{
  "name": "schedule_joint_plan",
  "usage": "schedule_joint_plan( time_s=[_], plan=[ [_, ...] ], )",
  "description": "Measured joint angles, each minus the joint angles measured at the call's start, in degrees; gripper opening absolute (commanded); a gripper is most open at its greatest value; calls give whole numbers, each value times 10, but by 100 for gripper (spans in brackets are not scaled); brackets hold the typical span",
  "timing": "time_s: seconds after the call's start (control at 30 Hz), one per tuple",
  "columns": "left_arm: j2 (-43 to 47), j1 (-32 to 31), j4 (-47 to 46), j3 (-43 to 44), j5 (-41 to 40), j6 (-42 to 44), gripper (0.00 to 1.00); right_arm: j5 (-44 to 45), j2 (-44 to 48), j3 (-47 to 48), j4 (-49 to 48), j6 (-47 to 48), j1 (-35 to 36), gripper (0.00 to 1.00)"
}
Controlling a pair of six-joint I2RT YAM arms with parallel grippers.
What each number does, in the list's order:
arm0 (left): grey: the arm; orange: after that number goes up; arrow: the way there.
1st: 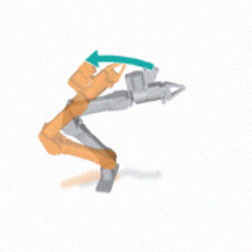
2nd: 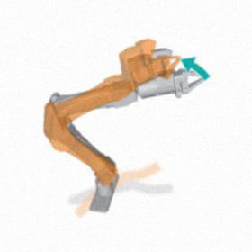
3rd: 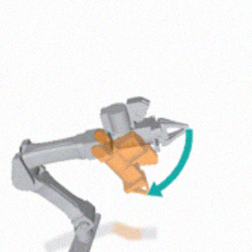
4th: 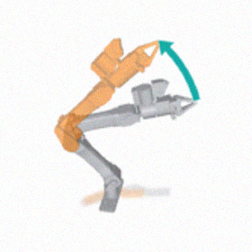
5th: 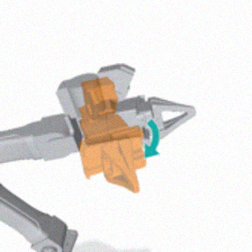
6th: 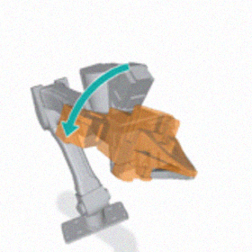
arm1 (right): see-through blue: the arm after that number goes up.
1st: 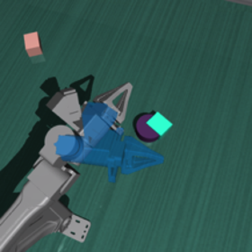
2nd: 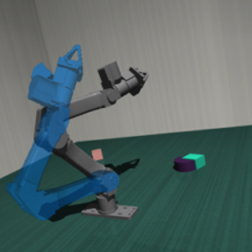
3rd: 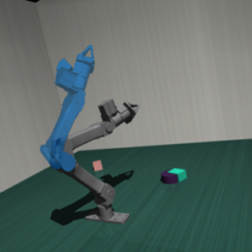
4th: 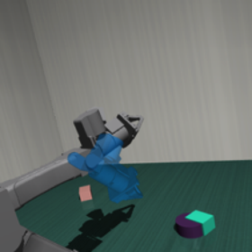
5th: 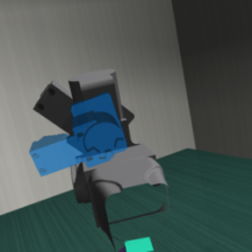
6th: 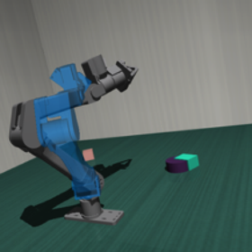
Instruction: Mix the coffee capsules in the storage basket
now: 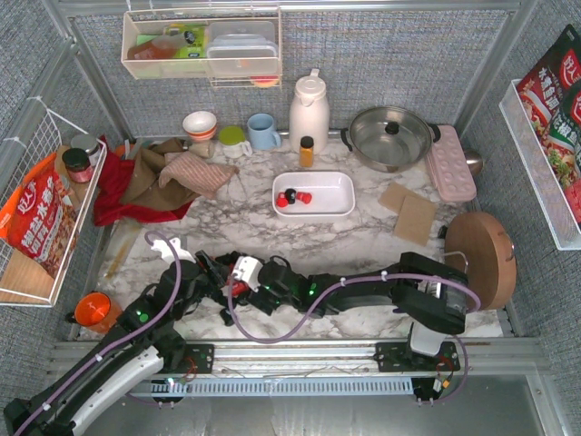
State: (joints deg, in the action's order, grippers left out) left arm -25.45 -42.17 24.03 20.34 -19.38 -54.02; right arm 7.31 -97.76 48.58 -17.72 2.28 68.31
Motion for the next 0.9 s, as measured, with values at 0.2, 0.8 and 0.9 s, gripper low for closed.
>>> schedule_joint_plan(
  time_s=[0.2, 0.8, 0.9],
  plan=[
    [0, 0, 0, 0, 0, 0, 62, 13, -7, 2, 3, 3, 0, 51],
    [-1, 0, 0, 0, -1, 1, 62, 28, 59, 12, 59, -6, -2, 76],
    [-2, 0, 0, 0, -1, 2, 62, 36, 57, 18, 68, -24, -5, 78]
  ],
)
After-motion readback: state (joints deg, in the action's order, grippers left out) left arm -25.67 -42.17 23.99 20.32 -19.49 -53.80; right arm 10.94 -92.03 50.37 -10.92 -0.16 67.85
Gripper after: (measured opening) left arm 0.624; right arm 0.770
